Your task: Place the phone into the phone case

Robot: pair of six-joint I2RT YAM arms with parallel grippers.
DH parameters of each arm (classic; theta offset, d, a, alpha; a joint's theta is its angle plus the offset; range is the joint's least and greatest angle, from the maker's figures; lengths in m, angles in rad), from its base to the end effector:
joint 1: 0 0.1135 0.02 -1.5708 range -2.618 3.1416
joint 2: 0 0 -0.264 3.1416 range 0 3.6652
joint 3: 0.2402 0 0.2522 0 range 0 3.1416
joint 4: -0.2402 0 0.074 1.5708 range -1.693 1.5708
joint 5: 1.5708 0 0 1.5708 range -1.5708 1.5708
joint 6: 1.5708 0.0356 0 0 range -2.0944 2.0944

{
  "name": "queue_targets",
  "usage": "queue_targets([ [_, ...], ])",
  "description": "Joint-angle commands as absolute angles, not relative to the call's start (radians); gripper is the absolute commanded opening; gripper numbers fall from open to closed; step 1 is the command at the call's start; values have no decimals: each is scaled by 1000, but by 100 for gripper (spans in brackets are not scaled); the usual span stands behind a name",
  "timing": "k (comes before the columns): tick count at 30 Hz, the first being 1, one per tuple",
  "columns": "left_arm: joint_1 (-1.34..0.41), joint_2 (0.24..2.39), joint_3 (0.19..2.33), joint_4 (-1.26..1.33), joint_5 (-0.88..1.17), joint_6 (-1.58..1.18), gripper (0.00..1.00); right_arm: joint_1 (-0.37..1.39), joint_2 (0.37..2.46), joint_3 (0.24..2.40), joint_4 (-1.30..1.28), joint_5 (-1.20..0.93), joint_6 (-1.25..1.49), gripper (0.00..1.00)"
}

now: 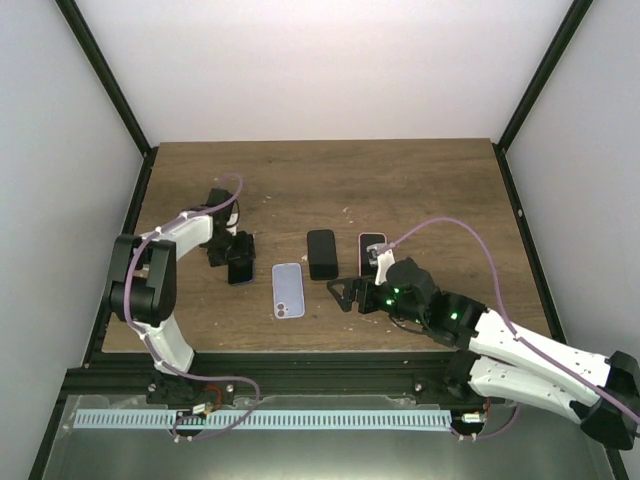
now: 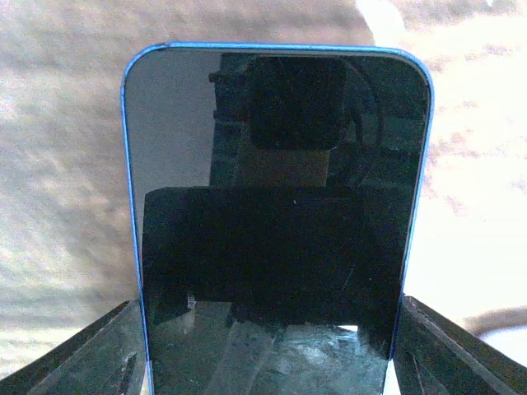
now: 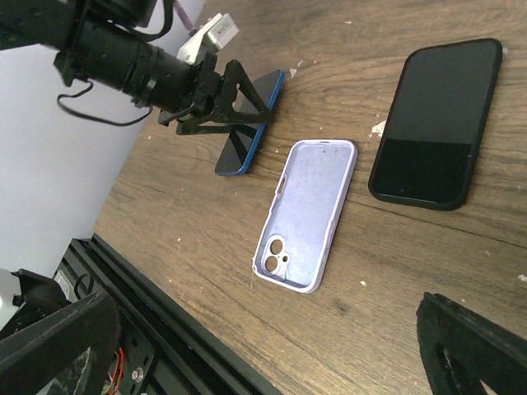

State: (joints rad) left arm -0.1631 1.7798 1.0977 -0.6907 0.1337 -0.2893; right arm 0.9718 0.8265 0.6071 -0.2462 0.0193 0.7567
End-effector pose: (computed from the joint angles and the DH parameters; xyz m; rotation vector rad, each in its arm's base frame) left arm 0.3192 -0.0573 0.1568 -0.1674 2.9630 -0.2597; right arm 0.1084 0.1575 0.2637 -0.2239 2.1965 1.0218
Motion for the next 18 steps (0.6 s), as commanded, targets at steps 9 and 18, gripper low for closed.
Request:
queue_targets([
  [9, -177, 1498, 836, -518, 323, -382, 60, 938, 1013, 658, -22, -55, 867, 77],
  [18, -180, 1348, 688, -422, 441, -428, 58, 894, 1378, 847, 106, -183, 859, 51],
])
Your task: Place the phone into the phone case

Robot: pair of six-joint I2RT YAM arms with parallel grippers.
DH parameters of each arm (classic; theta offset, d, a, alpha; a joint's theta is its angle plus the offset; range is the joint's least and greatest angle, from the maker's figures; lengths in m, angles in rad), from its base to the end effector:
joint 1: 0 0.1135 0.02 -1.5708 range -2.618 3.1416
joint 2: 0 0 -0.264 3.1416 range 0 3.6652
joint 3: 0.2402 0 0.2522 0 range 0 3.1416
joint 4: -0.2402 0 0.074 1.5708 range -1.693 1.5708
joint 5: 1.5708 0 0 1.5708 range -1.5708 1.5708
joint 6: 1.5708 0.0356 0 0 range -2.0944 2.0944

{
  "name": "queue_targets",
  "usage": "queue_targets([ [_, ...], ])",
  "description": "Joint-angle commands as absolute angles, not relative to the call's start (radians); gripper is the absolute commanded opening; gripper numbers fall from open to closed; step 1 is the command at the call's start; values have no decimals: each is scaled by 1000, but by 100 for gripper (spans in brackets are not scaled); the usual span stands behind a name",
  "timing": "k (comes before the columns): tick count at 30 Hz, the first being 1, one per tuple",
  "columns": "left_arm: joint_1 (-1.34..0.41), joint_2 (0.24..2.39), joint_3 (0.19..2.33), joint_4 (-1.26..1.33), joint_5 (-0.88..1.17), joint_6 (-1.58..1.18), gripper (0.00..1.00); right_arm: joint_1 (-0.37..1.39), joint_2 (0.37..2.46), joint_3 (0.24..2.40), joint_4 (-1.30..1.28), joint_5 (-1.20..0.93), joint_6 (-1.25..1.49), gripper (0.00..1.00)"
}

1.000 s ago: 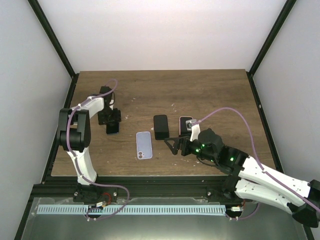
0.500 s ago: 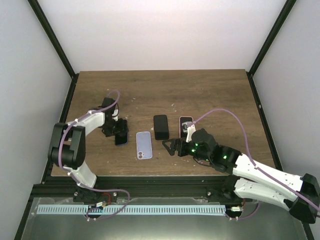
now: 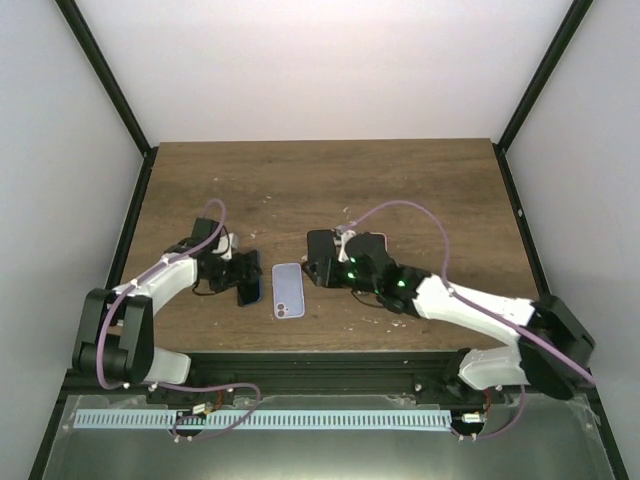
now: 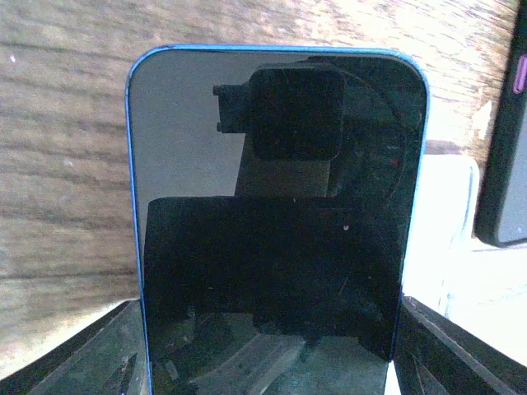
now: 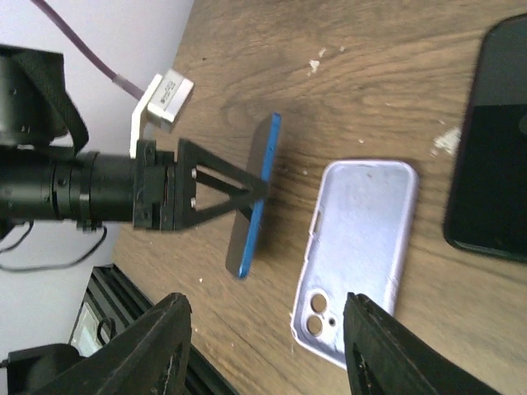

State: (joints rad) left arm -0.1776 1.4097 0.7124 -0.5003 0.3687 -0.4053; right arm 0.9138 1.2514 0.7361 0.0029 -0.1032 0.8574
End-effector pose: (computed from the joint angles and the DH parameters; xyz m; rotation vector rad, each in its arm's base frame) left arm 0.2370 -0.0556 0.1629 -0.2216 2.8111 -0.6562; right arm 0.1652 0.2201 0.2420 -0.1346 2.3032 1.1196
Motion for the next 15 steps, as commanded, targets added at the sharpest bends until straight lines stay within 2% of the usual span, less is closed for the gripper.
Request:
queue_targets([
  [1, -180, 1335, 684, -422, 443, -427, 58, 893, 1429, 881, 119, -206, 854, 51],
  [7, -180, 1260, 663, -404, 504, -449, 57, 892, 1711, 1109, 87, -350, 817, 48],
  [15, -181, 1233, 656, -405, 566, -448, 56, 893, 1855, 1212, 57, -374, 818, 45],
])
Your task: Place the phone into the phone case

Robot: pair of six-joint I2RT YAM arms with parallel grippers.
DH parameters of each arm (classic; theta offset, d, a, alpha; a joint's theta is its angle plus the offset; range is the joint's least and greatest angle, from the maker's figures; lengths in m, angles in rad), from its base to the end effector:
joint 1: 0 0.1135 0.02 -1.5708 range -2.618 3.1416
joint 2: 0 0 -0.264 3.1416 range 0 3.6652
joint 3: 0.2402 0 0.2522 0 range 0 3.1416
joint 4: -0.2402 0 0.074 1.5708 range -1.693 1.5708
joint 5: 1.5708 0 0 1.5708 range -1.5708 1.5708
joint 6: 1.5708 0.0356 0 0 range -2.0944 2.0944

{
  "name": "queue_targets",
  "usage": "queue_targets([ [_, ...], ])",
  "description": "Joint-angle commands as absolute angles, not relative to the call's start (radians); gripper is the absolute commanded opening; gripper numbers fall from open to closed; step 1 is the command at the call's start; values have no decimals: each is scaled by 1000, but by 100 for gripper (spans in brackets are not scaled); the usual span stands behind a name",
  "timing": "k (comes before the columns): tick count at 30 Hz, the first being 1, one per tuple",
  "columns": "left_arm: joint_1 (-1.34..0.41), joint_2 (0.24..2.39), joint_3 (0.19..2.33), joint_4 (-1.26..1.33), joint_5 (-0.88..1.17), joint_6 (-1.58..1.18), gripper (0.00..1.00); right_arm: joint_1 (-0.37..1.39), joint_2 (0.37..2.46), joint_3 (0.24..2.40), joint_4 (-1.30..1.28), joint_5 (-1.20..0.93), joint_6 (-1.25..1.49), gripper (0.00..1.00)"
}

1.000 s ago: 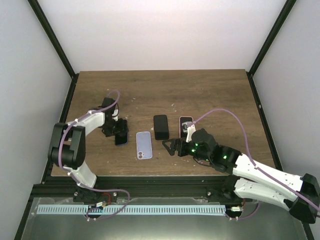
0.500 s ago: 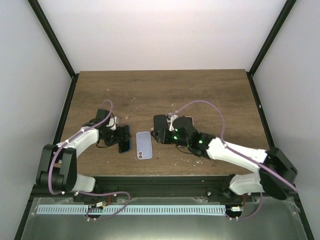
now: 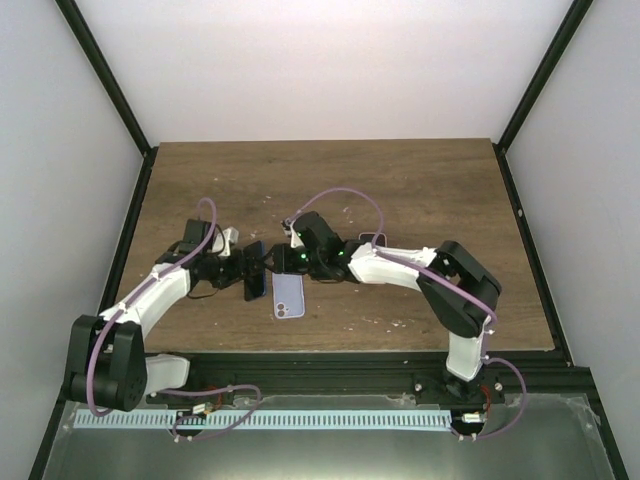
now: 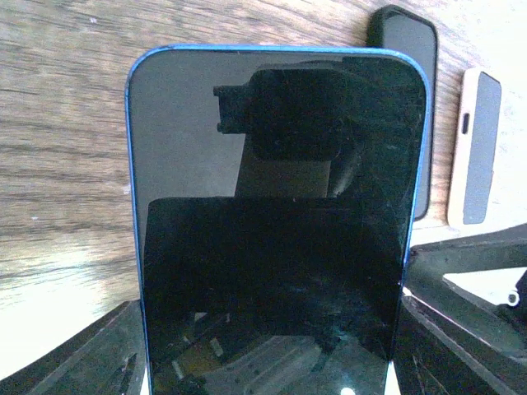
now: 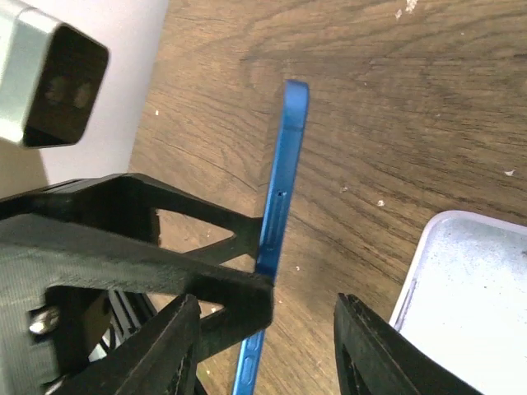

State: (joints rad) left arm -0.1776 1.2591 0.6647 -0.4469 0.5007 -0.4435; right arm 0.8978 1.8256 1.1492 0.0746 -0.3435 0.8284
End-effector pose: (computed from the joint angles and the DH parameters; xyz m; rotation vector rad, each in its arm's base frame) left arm 0.2221 -0.0572 0.1865 -0.1698 2.6602 -0.8678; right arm 0.2423 0.3232 0.2016 -0.3097 2.4499 1.2608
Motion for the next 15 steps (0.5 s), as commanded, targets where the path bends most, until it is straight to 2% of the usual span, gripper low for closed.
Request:
queue_targets([
  [1, -180, 1228, 651, -404, 573, -450, 56, 893, 1861, 1218, 56, -373, 819, 44],
  [6, -181, 1204, 641, -399, 581, -454, 55, 892, 1889, 1240, 45, -377, 818, 36],
  [15, -182, 1199, 628, -386, 617, -466, 55, 893, 1917, 1273, 45, -388, 835, 35],
])
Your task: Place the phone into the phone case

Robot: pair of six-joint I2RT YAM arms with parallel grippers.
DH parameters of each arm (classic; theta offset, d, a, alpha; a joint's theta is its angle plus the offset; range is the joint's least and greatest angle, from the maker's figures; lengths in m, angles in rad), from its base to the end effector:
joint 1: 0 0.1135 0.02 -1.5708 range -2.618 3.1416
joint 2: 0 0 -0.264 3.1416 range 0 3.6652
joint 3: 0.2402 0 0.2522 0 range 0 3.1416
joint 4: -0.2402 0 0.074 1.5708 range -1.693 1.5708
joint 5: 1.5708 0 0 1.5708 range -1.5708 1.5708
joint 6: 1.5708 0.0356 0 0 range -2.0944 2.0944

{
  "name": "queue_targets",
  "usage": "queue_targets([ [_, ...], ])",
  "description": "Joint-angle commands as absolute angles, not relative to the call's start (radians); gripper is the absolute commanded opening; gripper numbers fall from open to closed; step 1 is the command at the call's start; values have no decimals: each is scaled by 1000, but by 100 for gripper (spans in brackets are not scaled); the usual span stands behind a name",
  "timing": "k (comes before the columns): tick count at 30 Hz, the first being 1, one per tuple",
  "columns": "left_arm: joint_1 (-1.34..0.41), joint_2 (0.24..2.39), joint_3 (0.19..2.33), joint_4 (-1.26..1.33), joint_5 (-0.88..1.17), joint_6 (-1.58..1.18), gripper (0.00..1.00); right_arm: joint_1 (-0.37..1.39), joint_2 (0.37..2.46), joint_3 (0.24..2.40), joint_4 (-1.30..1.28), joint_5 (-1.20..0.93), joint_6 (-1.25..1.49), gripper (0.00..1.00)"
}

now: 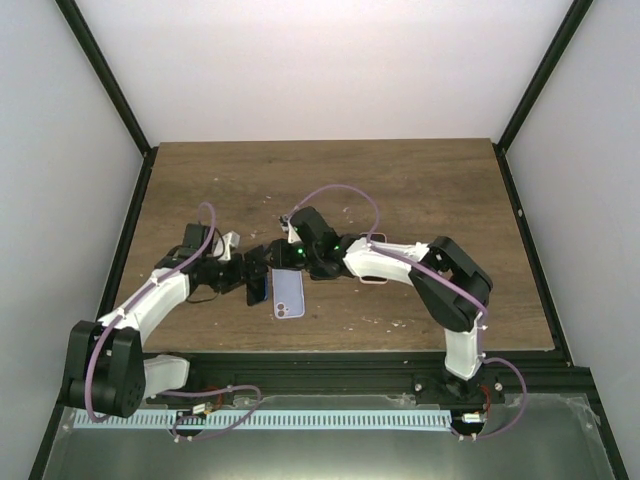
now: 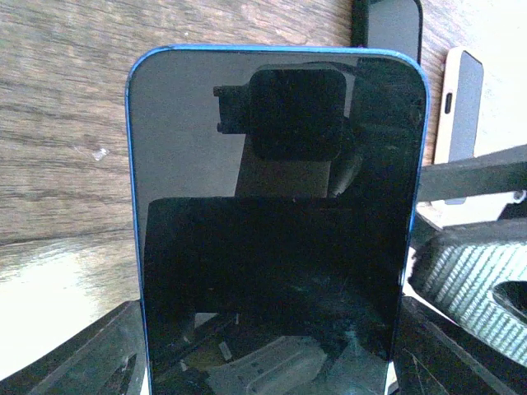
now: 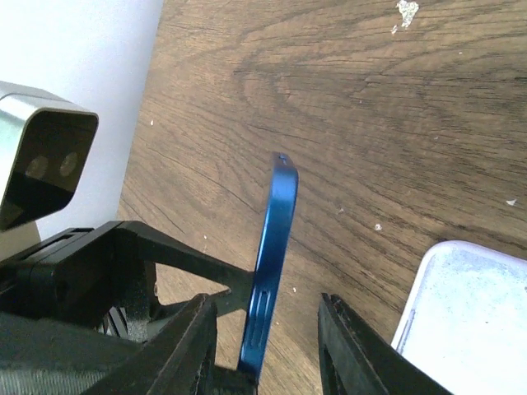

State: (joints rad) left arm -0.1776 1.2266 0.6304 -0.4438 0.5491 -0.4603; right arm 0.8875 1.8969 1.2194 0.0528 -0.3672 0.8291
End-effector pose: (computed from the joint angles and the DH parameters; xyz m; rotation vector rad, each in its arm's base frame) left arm 0.2134 -0.0572 0.1841 -0.1729 2.6593 -0.9371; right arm 0.2553 0.3338 0.1941 -0.3088 2.4790 1.2651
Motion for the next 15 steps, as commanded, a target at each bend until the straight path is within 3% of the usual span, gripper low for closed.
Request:
queue_targets([
  [1, -183, 1196, 629, -385, 619, -466, 54, 893, 1921, 1280, 37, -388, 834, 35],
  [3, -184, 1192, 628, -384, 619, -468, 54, 893, 1930, 1288, 28, -397, 831, 34],
  [11, -189, 1169, 607, -374, 632, -481, 55, 892, 1923, 1251, 60, -426, 835, 8],
  [15, -190, 1160, 605, -375, 655, -487, 62, 893, 1907, 1231, 72, -432, 840, 3],
])
